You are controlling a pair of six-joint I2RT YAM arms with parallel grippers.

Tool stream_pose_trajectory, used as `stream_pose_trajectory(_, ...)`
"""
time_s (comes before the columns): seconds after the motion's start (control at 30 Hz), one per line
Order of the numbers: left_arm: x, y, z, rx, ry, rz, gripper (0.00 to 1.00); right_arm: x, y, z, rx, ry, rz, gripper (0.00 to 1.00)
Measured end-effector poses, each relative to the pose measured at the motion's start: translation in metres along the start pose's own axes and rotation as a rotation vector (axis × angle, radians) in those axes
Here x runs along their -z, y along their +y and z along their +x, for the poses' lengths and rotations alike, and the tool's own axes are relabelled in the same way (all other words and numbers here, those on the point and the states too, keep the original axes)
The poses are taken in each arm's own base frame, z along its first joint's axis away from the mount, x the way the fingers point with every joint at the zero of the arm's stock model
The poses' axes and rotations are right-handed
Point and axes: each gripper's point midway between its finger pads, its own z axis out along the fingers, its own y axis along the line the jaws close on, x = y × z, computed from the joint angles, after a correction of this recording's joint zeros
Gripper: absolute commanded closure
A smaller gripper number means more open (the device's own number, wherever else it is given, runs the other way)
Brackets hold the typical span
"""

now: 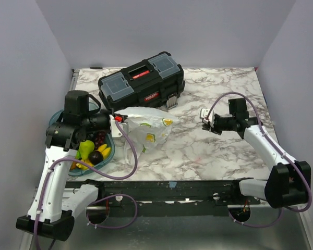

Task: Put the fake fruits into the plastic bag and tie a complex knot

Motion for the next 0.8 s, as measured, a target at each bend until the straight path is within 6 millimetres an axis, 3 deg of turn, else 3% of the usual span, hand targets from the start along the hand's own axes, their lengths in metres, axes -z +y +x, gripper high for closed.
stream_pose_trajectory(0.03, -0.004, 0.002, -0.007, 0.004, -0.025, 0.012, 1.0, 0.003, 0.004, -0.007, -0.021, -0.014, -0.028, 0.15)
stream_pose_trajectory(0.07, -0.008, 0.001, -0.014, 0.007, -0.05, 0.029, 1.0, 0.007, 0.004, -0.018, -0.042, -0.033, -0.05, 0.0)
stream_pose_trajectory(0.27, -0.034, -0.009, -0.048, 0.034, -0.16, 0.125, 1.0, 0.04, -0.021, -0.131, -0.041, -0.258, -0.085, 0.0)
stream_pose_trajectory(0.33, -0.042, -0.006, -0.06, 0.029, -0.191, 0.152, 1.0, 0.041, -0.011, -0.172, -0.026, -0.334, -0.12, 0.0)
stream_pose_trajectory(0.43, -0.053, -0.001, -0.074, 0.018, -0.224, 0.183, 1.0, 0.04, 0.017, -0.218, -0.02, -0.423, -0.188, 0.0)
stream_pose_trajectory(0.5, -0.059, 0.001, -0.082, 0.015, -0.241, 0.202, 1.0, 0.042, 0.027, -0.24, -0.029, -0.463, -0.221, 0.0)
stream_pose_trajectory(0.6, -0.067, 0.002, -0.09, 0.008, -0.261, 0.222, 1.0, 0.045, 0.02, -0.263, -0.073, -0.498, -0.232, 0.0)
stream_pose_trajectory(0.7, -0.072, -0.002, -0.099, 0.005, -0.279, 0.243, 1.0, 0.045, 0.01, -0.28, -0.113, -0.526, -0.231, 0.0)
stream_pose_trajectory(0.8, -0.075, -0.004, -0.107, 0.017, -0.297, 0.256, 1.0, 0.039, 0.014, -0.288, -0.139, -0.531, -0.26, 0.0)
